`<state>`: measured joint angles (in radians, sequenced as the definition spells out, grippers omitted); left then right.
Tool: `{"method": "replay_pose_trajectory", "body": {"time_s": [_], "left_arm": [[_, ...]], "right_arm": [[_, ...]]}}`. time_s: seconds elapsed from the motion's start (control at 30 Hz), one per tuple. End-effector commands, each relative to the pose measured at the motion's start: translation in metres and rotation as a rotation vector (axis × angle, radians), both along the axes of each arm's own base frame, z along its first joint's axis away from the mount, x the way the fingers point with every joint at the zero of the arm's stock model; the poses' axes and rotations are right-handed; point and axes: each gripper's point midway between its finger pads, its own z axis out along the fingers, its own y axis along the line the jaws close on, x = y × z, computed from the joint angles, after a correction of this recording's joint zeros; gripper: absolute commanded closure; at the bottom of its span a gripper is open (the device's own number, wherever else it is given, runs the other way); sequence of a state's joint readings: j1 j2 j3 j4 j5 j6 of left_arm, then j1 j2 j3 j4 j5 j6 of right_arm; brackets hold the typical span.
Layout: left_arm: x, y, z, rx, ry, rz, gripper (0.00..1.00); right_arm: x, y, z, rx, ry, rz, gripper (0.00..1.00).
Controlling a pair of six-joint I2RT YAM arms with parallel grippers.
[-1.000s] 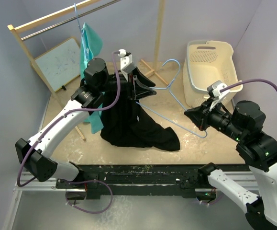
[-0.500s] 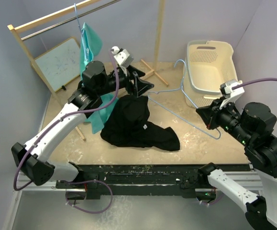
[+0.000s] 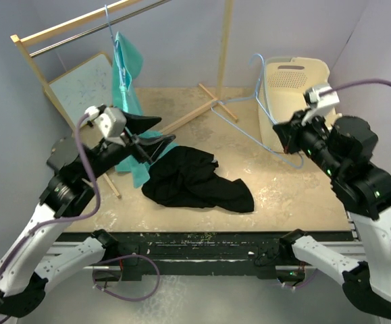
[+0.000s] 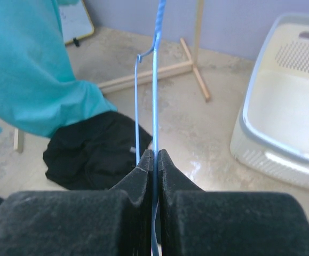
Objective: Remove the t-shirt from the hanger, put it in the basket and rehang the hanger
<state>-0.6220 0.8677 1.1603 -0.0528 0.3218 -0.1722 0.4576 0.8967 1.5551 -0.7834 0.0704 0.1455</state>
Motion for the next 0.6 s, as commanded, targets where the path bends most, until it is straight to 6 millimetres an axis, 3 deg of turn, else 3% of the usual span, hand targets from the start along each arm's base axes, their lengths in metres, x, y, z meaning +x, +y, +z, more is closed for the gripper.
{"method": "replay_pose_trajectory", "body": {"time_s": [0.0, 0.13, 0.27, 0.43, 0.57], "left_arm": [[-0.026, 0.024, 0.003, 0.01, -0.07, 0.024, 0.37], [-0.042, 0.06, 0.002, -0.029, -0.101, 0.142, 0.39], [-0.05, 0.091, -0.011, -0.024, -0.088, 0.255, 0.4], [-0.061, 0.122, -0.032, -0.027, -0.046, 0.362, 0.41], [-0.069, 0.144, -0.042, -0.043, -0.033, 0.434, 0.42]], "right_arm": [[0.053, 0.022, 0.069, 0.051, -0.226, 0.002, 1.0], [0.093, 0.044, 0.107, 0.068, -0.33, 0.022, 1.0], [0.126, 0.056, 0.151, 0.089, -0.456, 0.004, 1.0], [0.161, 0.071, 0.183, 0.095, -0.556, -0.006, 1.0], [0.189, 0.082, 0.189, 0.071, -0.58, -0.012, 1.0]]}}
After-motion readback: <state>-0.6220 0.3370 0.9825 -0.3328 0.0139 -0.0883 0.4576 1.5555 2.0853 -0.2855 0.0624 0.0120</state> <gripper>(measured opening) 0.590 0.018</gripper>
